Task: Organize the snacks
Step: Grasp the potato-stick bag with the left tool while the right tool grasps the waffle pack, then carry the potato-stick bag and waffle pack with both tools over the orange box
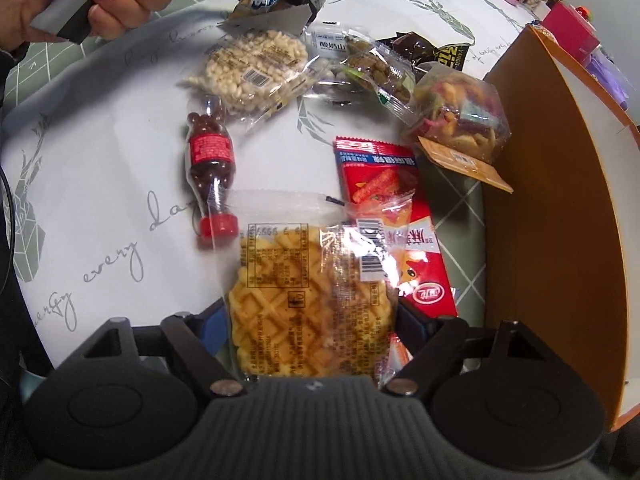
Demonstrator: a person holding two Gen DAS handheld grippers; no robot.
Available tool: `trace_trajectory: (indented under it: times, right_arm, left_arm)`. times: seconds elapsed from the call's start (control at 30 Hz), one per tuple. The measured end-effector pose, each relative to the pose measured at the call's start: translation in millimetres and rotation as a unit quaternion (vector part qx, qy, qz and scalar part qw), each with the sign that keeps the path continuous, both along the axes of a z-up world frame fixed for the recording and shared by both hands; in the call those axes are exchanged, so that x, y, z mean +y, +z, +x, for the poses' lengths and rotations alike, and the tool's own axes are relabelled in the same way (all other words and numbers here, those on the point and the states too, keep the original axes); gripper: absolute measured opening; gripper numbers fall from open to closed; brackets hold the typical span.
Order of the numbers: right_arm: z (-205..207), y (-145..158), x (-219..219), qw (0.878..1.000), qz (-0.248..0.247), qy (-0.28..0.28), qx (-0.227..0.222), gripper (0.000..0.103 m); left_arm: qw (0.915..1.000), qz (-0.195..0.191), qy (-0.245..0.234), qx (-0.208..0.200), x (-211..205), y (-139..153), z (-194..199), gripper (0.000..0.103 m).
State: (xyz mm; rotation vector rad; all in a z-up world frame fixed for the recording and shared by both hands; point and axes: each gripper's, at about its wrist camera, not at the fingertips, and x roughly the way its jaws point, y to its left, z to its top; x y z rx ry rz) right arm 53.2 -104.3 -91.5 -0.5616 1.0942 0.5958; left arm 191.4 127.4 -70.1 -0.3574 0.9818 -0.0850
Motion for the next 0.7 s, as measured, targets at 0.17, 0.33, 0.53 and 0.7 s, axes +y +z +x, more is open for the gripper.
trace_trajectory:
  times: [0.17, 0.33, 0.53, 0.7]
  right_arm:
    - [5, 12, -9, 0.999, 0.020, -0.025, -0.005, 0.075]
    - [7, 25, -14, 0.998, 0.034, -0.046, -0.023, 0.075]
    - [9, 38, -18, 0.996, 0.046, -0.060, -0.041, 0.075]
    - [8, 48, -23, 0.994, 0.055, -0.070, -0.057, 0.074]
  left_arm:
    - [1.0000, -0.001, 0.001, 0.001, 0, 0, -1, 0.071]
    - [1.0000, -0.002, 0.000, -0.007, 2, 8, -6, 0.067]
    - [0.9997, 0.004, -0.006, -0.025, 1, 31, -14, 0.067]
    - [0.9990, 0.011, -0.012, -0.041, -4, 52, -19, 0.067]
